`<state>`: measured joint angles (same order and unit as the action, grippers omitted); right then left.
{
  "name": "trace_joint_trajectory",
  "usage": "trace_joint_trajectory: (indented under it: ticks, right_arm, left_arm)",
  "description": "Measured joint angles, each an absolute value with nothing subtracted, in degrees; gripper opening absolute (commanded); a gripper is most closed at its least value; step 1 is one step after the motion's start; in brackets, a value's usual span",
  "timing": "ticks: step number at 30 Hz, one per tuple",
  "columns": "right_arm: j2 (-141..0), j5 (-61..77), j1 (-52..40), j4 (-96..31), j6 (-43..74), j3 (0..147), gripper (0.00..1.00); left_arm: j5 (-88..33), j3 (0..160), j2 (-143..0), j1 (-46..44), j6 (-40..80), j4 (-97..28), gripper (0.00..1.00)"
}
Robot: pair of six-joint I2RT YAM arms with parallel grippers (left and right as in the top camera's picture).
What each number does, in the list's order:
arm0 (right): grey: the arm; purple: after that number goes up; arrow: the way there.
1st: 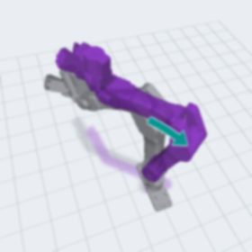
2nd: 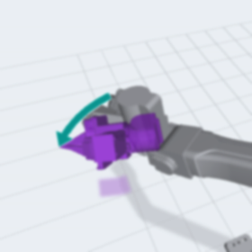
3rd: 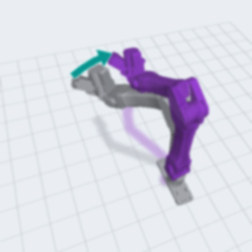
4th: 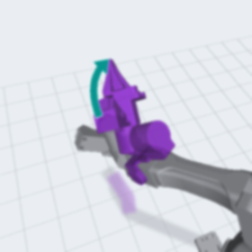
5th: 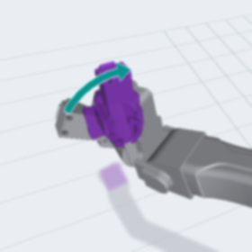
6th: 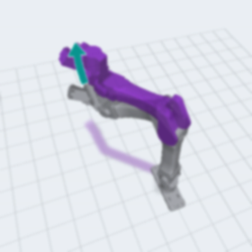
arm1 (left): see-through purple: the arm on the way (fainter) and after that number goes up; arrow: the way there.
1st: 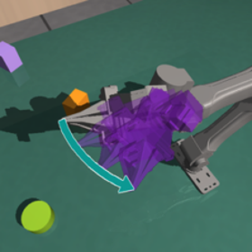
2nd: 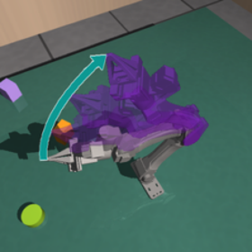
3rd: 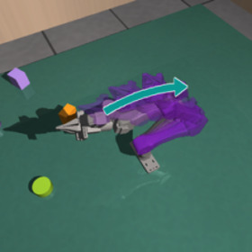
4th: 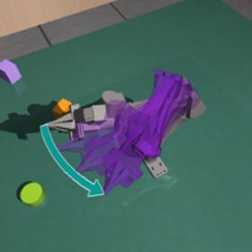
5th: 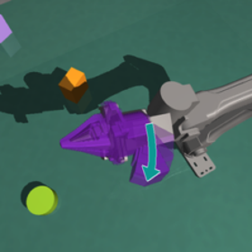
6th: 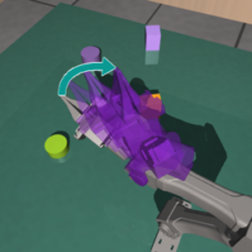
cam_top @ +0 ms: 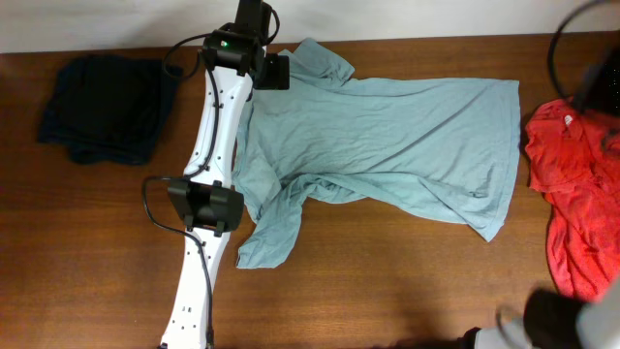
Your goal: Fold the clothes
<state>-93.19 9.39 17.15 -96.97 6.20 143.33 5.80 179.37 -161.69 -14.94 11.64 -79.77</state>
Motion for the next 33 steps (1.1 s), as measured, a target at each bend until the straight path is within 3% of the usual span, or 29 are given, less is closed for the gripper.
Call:
trace_joint_trajectory:
  ticks: [4, 10, 16, 22, 25, 30, 33]
  right_arm:
    - [-81.3, 6.5, 17.1, -96.9, 6.9, 121.9, 0.04]
    - [-74.0, 5.4, 17.1, -95.5, 8.1, 97.3, 0.05]
    - [-79.2, 6.7, 17.1, -91.4, 8.4, 75.3, 0.05]
    - [-88.7, 7.6, 17.1, -84.6, 8.4, 69.4, 0.06]
    - [-92.2, 7.7, 17.1, -80.3, 8.6, 69.3, 0.25]
    - [-96.6, 8.0, 17.1, -77.0, 8.3, 69.3, 0.41]
    - [-97.9, 7.3, 17.1, -75.7, 9.3, 69.3, 0.45]
  left_arm:
    - [5.8, 179.4, -161.7, -14.9, 11.7, -79.7, 0.99]
    - [5.8, 179.4, -161.7, -14.9, 11.7, -79.8, 0.99]
    - [5.8, 179.4, -161.7, -14.9, 11.6, -79.8, 0.99]
    - [5.8, 179.4, -161.7, -14.9, 11.6, -79.8, 0.99]
    - [5.8, 179.4, -161.7, -14.9, 11.6, -79.7, 0.99]
    - [5.8, 179.4, -161.7, -14.9, 11.6, -79.8, 0.99]
    - [5.8, 179.4, -161.7, -14.9, 11.6, -79.8, 0.99]
